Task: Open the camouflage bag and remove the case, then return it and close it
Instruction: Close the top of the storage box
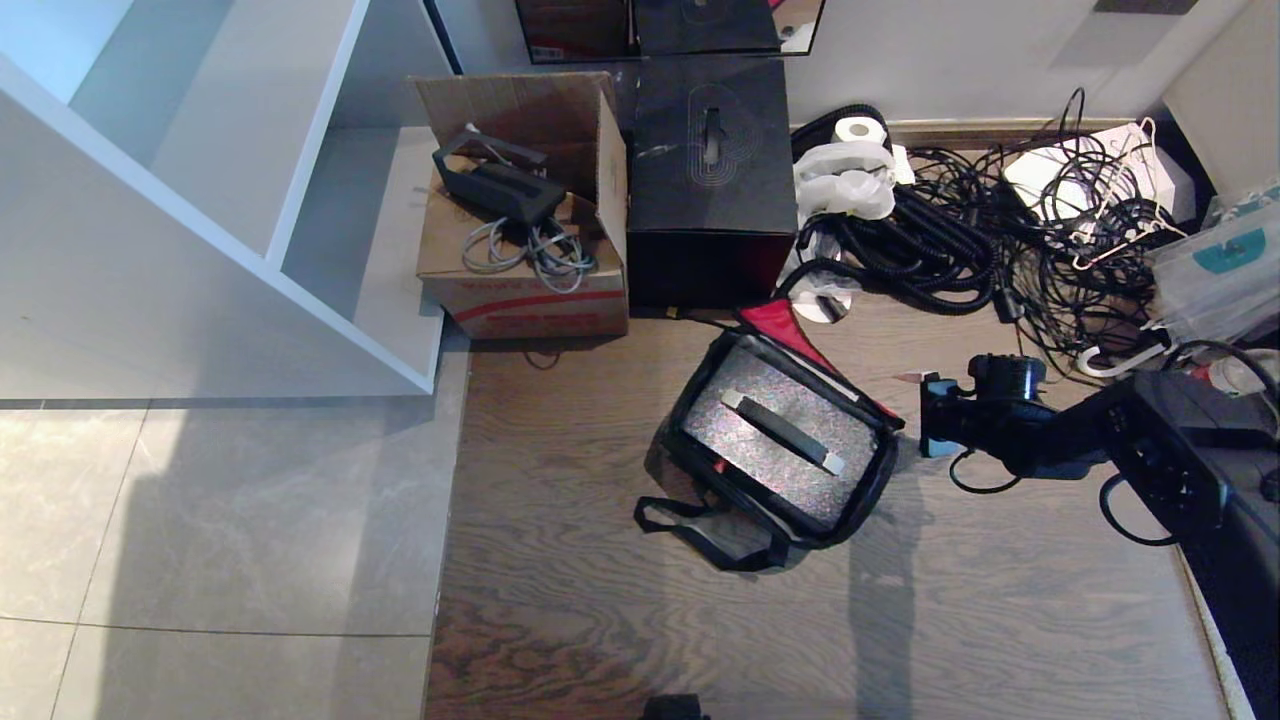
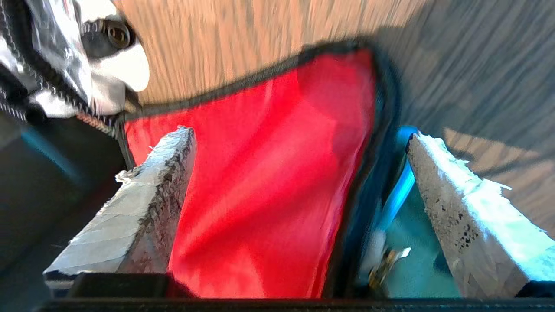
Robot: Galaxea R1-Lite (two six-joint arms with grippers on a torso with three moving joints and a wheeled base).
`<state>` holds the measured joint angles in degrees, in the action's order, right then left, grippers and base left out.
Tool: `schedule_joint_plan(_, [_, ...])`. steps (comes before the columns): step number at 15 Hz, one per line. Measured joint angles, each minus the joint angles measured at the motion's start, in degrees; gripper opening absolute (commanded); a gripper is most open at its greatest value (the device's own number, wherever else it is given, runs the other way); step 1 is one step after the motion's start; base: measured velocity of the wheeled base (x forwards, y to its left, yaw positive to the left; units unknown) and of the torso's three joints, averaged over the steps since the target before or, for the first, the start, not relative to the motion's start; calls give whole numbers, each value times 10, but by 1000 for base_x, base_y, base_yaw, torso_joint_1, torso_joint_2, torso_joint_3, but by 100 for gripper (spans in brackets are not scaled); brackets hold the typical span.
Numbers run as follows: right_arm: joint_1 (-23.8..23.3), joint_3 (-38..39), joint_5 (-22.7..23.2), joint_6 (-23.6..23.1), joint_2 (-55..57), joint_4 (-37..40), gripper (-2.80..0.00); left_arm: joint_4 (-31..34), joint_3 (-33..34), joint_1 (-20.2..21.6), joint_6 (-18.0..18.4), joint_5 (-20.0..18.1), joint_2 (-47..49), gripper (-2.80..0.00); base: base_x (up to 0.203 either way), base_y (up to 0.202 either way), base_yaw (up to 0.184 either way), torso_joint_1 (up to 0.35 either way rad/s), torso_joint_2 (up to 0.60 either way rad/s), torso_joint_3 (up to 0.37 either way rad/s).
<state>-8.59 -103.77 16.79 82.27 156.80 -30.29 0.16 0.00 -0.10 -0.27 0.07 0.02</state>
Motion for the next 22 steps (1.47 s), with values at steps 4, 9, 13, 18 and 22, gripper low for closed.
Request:
schedule_joint_plan(4, [4, -14, 2, -8, 18, -1, -280, 0, 0, 0, 0, 0, 0, -280, 0, 0, 0, 0, 0, 0])
schedule_joint_plan(9, [5, -13, 2, -21, 26, 1, -280, 0, 0, 0, 0, 0, 0, -280, 0, 0, 0, 0, 0, 0])
schedule_joint_plan(13, [5, 2, -6, -26, 2, 6, -280, 0, 0, 0, 0, 0, 0, -280, 0, 0, 0, 0, 0, 0])
schedule_joint_plan(18, [4, 126, -29, -98, -109, 5, -280, 0, 0, 0, 0, 0, 0, -280, 0, 0, 0, 0, 0, 0])
schedule_joint_plan(22, [21, 296, -57, -274, -268, -5, -280, 0, 0, 0, 0, 0, 0, -280, 0, 0, 0, 0, 0, 0])
